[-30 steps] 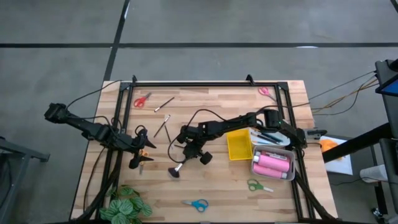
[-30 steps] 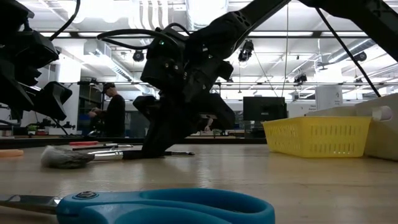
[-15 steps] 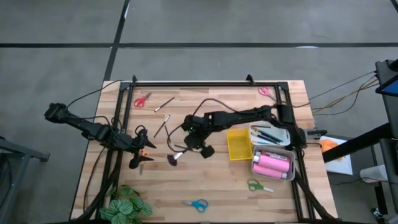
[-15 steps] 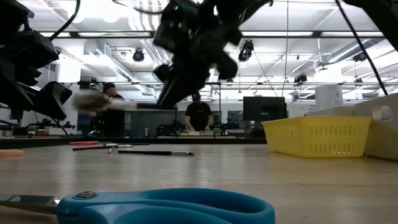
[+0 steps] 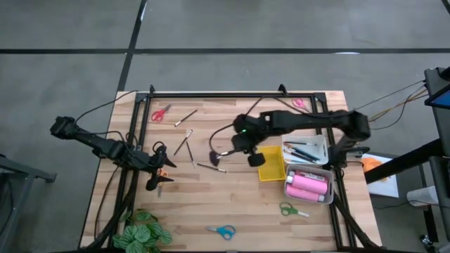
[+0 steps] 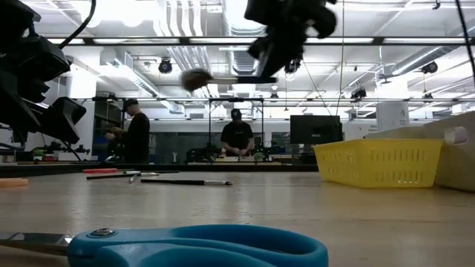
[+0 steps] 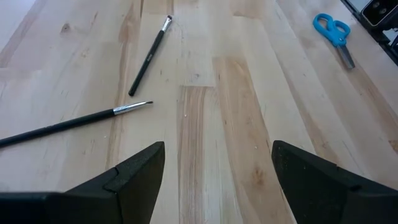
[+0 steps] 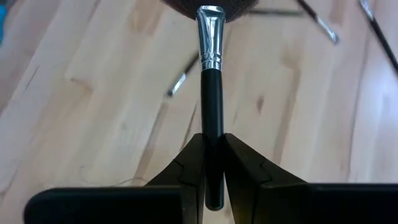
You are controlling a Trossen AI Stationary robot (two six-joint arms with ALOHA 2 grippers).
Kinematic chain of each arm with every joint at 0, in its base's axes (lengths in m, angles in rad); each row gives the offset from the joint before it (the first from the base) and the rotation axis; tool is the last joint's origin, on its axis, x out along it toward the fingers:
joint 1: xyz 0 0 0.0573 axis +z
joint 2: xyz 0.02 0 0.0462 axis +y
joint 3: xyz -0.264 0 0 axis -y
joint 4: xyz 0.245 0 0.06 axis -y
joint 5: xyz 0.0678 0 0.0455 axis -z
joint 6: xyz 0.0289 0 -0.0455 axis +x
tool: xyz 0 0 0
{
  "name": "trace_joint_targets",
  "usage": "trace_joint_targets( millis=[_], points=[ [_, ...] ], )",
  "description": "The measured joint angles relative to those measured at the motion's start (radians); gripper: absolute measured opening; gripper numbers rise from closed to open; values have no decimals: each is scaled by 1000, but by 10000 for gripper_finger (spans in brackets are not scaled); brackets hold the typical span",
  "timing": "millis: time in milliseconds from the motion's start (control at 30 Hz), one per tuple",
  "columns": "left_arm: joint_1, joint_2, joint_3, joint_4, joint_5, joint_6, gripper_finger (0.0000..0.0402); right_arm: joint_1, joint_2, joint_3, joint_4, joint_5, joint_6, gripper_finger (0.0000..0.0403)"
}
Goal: Pick & Place Paint Supplies
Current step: Put the black paint brush into the white bin
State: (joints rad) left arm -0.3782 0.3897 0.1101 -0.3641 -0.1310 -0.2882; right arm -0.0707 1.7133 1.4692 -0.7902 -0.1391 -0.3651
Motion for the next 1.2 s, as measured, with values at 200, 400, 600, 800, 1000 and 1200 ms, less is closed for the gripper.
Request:
trace_joint_targets(
  millis=[200, 400, 600, 800, 1000, 1200],
  points=[
    [0, 0, 0, 0, 0, 0, 300, -11, -211, -190, -17, 119, 126, 36],
    [0, 0, 0, 0, 0, 0, 300, -11, -438, -370, -130, 219, 320, 36],
    [0, 0, 0, 0, 0, 0, 300, -11, -651, -502, -272, 242, 548, 36],
    [0, 0, 0, 0, 0, 0, 300, -11, -801, -563, -410, 253, 708, 36],
    [0, 0, 0, 0, 0, 0, 300, -11, -872, -568, -553, 253, 774, 36],
    [0, 0, 0, 0, 0, 0, 300, -11, -882, -561, -659, 247, 828, 36]
  ],
)
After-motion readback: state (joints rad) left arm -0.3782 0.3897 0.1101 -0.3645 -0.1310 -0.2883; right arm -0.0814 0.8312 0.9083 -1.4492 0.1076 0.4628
